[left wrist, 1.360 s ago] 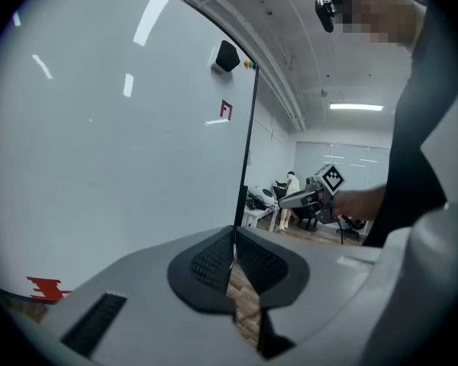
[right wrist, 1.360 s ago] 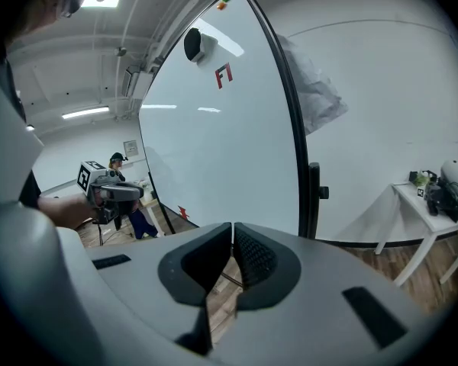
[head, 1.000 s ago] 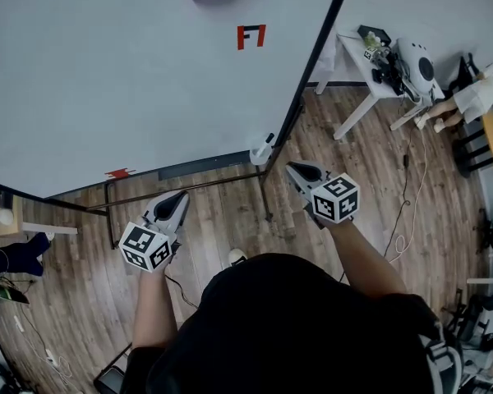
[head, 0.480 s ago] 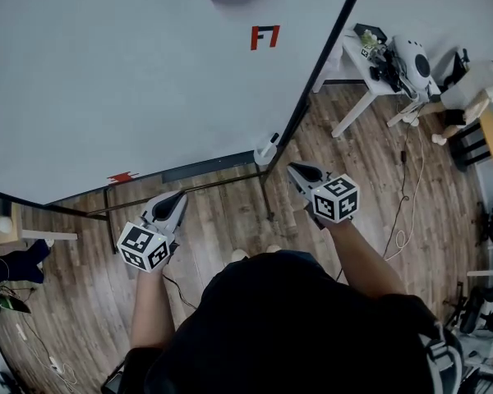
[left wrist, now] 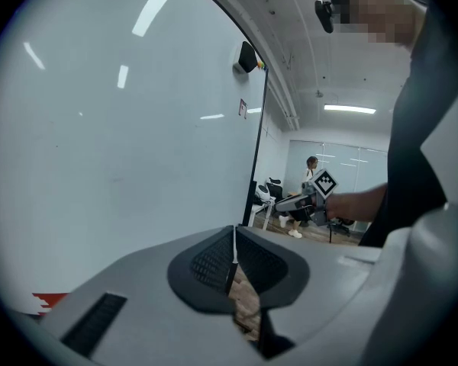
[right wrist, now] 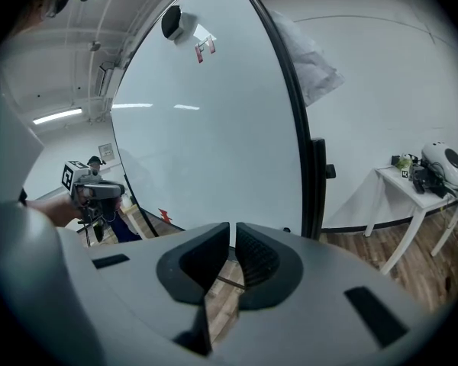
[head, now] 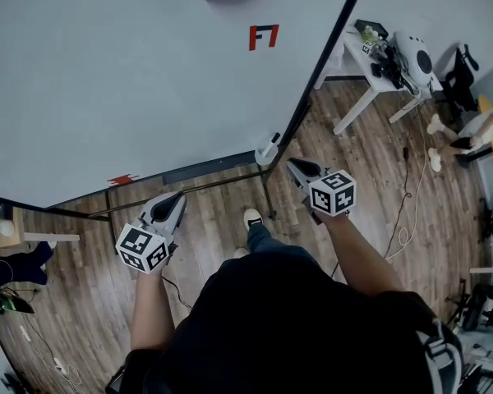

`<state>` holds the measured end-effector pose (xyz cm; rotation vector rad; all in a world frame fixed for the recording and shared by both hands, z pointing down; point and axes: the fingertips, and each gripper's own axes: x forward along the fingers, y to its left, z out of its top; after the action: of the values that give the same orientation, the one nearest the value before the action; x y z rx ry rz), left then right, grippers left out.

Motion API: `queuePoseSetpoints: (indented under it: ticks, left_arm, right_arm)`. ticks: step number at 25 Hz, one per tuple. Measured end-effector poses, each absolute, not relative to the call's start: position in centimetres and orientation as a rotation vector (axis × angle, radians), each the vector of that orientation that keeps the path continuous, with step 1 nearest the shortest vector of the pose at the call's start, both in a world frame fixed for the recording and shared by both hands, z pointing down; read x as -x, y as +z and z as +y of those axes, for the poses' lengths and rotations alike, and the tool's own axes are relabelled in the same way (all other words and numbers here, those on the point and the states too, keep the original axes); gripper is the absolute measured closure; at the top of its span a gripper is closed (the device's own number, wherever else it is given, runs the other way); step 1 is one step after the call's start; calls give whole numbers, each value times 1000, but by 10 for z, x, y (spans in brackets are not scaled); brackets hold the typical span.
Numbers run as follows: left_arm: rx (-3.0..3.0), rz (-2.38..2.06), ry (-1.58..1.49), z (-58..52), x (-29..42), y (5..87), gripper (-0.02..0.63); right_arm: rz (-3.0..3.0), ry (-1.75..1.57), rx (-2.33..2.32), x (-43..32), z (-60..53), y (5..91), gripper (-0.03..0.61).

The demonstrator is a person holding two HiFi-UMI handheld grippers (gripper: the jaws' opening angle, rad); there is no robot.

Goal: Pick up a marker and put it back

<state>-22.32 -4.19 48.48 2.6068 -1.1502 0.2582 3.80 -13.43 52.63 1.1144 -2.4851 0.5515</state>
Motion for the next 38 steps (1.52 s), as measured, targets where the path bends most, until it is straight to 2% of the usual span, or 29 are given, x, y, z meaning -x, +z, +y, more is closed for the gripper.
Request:
queuePoseSetpoints:
  ticks: [38]
  left_arm:
    - [-2551, -1062, 357, -137, 197, 519, 594]
  right_arm:
    - [-2329, 771, -1097, -53, -247, 636, 503]
